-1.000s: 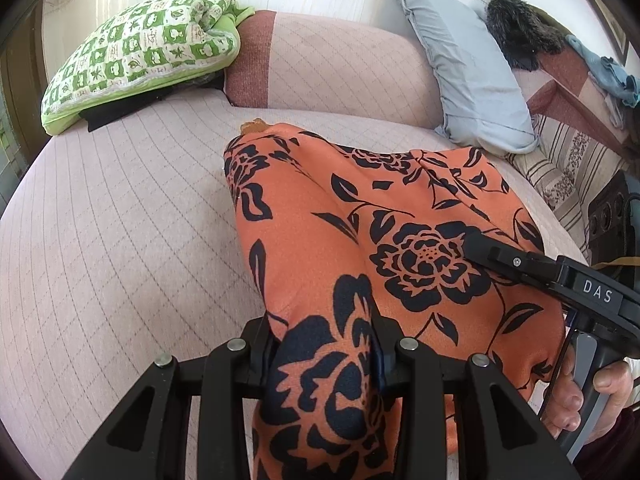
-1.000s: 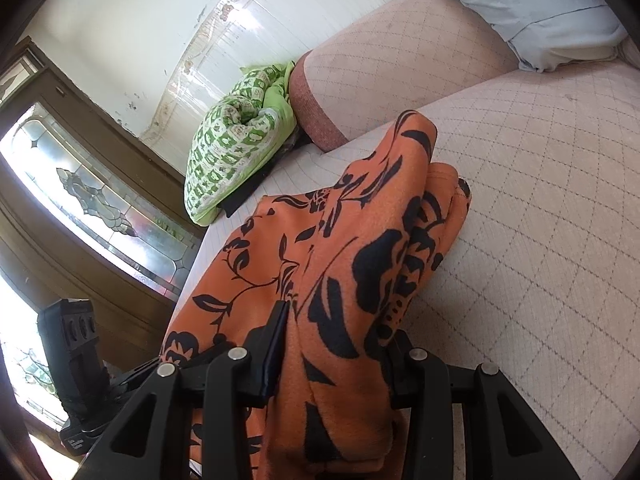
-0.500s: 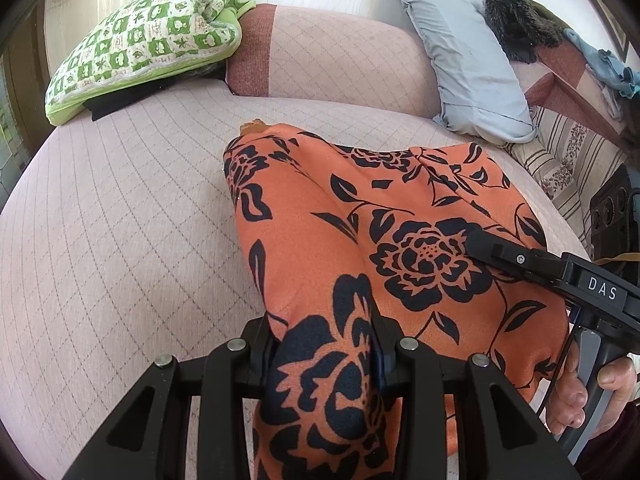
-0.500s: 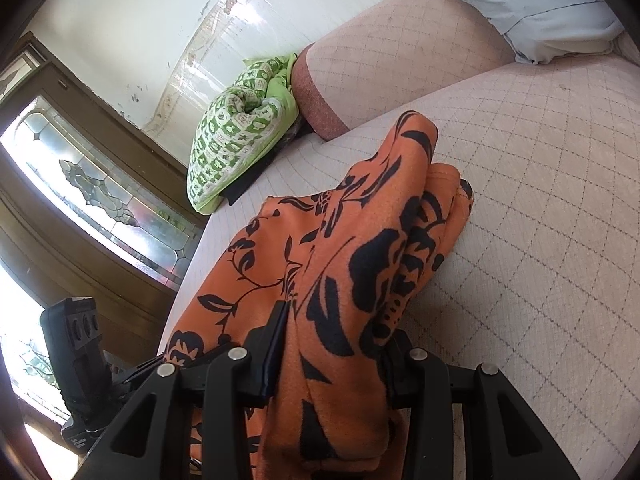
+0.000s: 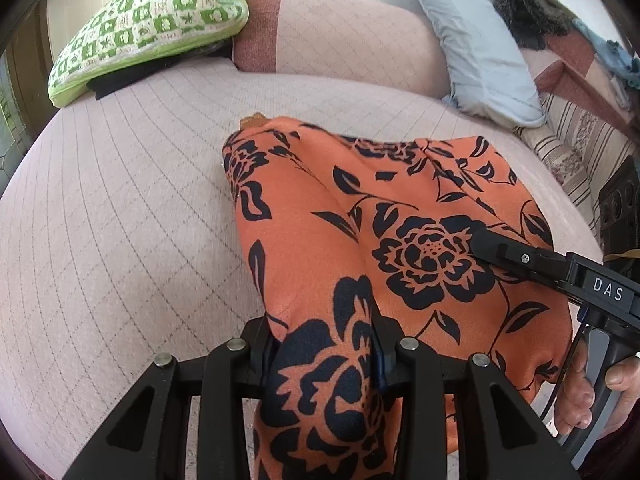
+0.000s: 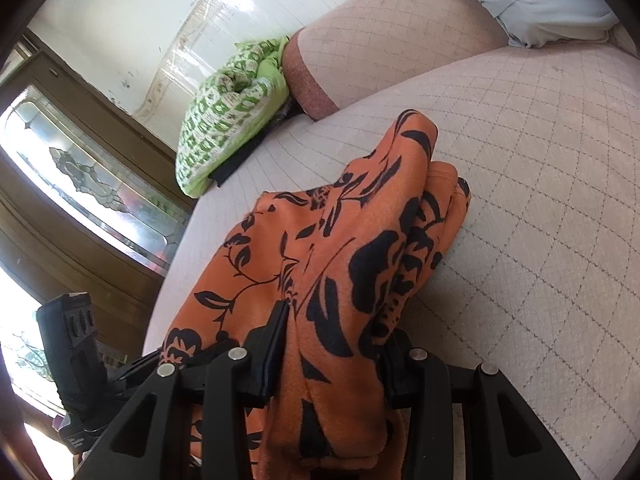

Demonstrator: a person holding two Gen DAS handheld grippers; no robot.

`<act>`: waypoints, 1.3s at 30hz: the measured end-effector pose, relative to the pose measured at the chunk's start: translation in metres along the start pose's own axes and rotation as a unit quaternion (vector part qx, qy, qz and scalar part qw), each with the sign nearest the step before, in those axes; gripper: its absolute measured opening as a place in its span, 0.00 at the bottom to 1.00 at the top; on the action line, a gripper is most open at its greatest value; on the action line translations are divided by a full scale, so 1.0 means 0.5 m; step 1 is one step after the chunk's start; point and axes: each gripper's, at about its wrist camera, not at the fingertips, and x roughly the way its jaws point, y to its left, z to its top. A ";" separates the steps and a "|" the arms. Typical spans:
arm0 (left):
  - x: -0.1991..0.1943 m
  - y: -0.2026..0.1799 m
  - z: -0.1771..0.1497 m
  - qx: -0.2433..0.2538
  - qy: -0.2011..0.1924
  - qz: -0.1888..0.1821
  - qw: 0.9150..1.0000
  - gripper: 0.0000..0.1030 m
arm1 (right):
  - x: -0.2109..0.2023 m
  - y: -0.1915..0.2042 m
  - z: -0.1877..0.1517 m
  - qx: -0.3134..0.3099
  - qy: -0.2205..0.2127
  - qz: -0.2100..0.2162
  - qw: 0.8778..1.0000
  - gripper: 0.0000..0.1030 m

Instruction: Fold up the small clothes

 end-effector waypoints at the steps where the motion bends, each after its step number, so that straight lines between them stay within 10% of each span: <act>1: 0.000 0.000 0.000 0.002 0.000 0.002 1.000 0.37 | 0.004 -0.003 -0.001 -0.001 0.003 -0.004 1.000 0.40; 9: 0.025 -0.001 -0.007 -0.006 0.018 0.031 0.999 0.55 | 0.058 -0.049 0.002 0.017 0.052 -0.044 0.998 0.49; 17: 0.048 0.014 -0.043 0.002 -0.005 0.087 0.996 1.00 | 0.059 -0.063 -0.016 0.017 0.048 -0.070 0.996 0.64; 22: 0.063 0.049 -0.047 -0.045 0.022 0.046 0.998 1.00 | 0.047 -0.029 -0.049 -0.002 0.012 -0.124 0.992 0.65; 27: -0.010 0.036 -0.063 -0.042 0.010 0.095 0.995 1.00 | -0.037 -0.003 -0.080 0.013 -0.031 -0.151 0.988 0.67; 39: -0.316 -0.004 -0.072 -0.019 -0.131 0.187 0.973 1.00 | -0.277 0.166 -0.151 -0.085 -0.145 -0.167 0.972 0.67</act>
